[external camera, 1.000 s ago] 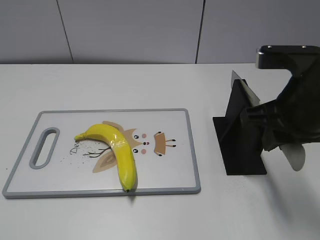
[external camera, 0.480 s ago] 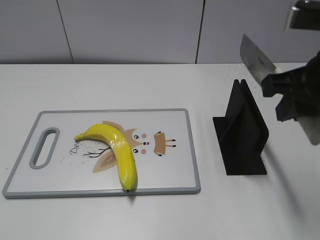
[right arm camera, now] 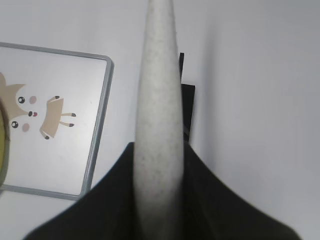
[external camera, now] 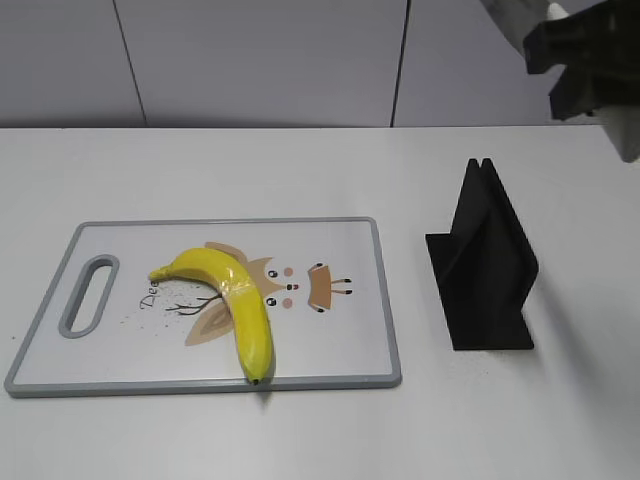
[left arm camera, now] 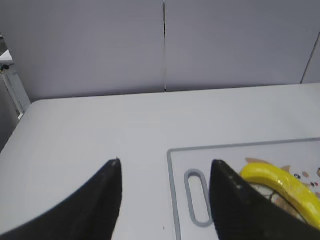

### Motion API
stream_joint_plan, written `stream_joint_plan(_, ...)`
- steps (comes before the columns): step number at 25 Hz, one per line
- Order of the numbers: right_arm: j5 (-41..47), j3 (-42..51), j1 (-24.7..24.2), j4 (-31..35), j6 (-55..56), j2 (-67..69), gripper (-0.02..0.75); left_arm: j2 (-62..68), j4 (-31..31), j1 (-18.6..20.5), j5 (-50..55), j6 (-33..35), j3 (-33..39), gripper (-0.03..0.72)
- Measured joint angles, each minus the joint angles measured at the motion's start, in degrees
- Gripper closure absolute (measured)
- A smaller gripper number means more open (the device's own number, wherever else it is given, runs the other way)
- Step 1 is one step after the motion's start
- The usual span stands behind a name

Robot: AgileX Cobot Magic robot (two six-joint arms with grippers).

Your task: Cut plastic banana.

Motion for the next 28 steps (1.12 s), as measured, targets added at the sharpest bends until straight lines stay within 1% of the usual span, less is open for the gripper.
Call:
stream_joint_plan(3,1.29,-3.49,0.0,0.68,-6.43,3.68,0.548,7.09,0.0,0.0,-6.65,0.0,-1.33,0.145)
stream_joint_plan(6,2.73,-7.04,0.0,1.94,-15.21,7.24,0.548,14.67,0.0,-0.13,-10.98,1.04,-3.4,0.145)
stream_joint_plan(10,5.08,-12.19,0.0,6.16,-25.51,11.77,0.548,24.78,-1.49,-1.48,-14.64,5.78,-7.97,0.145)
stream_joint_plan(15,8.21,-19.47,0.0,10.94,-35.67,18.17,0.548,37.14,-6.62,-2.59,-14.25,13.59,-18.18,0.145)
stream_joint_plan(19,8.92,-24.17,0.0,13.5,-43.99,22.47,0.548,45.92,-13.14,-2.59,-9.03,21.05,-27.51,0.145)
stream_joint_plan(22,10.78,-27.04,0.0,16.16,-52.15,25.7,0.548,52.25,-18.46,-2.59,-2.47,28.16,-34.1,0.145)
stream_joint_plan(26,12.66,-29.7,0.0,19.23,-60.42,29.15,0.548,61.19,-26.12,-2.59,11.33,43.49,-42.7,0.145)
stream_joint_plan(28,12.99,-30.23,0.0,19.95,-64.09,30.49,0.548,65.83,-28.78,-2.59,19.29,49.1,-47.07,0.151)
